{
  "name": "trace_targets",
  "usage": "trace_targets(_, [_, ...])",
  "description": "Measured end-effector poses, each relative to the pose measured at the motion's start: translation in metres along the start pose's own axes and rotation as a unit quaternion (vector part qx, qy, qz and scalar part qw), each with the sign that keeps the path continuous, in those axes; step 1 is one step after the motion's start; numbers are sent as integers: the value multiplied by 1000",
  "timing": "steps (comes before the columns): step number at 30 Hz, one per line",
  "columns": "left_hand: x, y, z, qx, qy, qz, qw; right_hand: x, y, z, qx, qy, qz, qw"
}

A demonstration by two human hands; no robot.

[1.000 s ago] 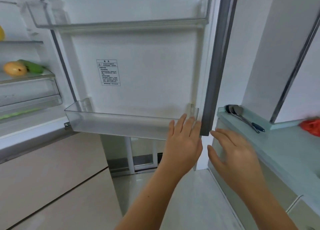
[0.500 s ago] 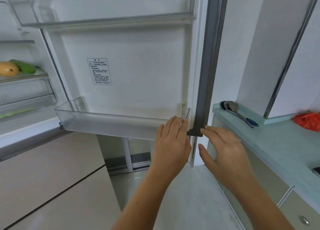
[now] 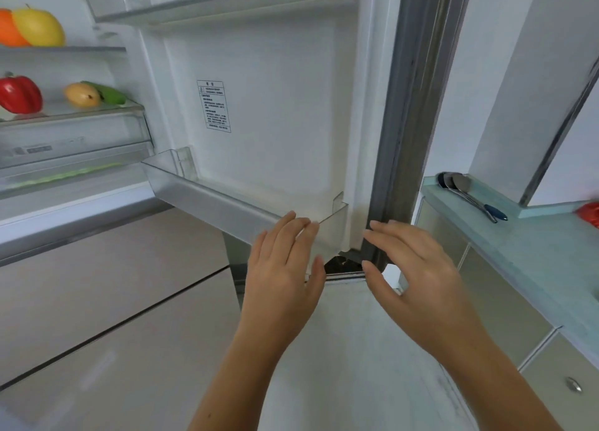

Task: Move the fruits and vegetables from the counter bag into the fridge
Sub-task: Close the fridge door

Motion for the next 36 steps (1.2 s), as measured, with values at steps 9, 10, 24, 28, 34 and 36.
trace_targets(9, [35,-81,-31,-63,-31,27,997,18,2,-81,-74,-70,-15,995])
trace_targets(10, [39,-89,-36,-72,-36,25,996,19,4,-91,-85,-78,-18,993])
trace_targets(24, [76,-192,-113,-232,-128,-18,964,31,30,-233,-220,-214,-29,951])
trace_targets(28, [83,-217,-140,-269,-168,-40,947,23,28,-271,-247,-233,-11,940])
trace_targets(34, [104,-260,-151,-291,-230,-16,929,21,36,-308,-272,-266,-12,925])
trace_targets(36, [111,-275,-148,-301,-230,0,926,20,42,-315,-273,-268,-12,924])
Point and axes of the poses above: each hand's wrist, its own x-axis away from the middle knuckle, its own y-axis out of the palm, z = x × y, the point moved 7 cm from there along -x, towards the middle knuckle, and after that the axes turned 6 degrees about z, right-handed, at the moved point
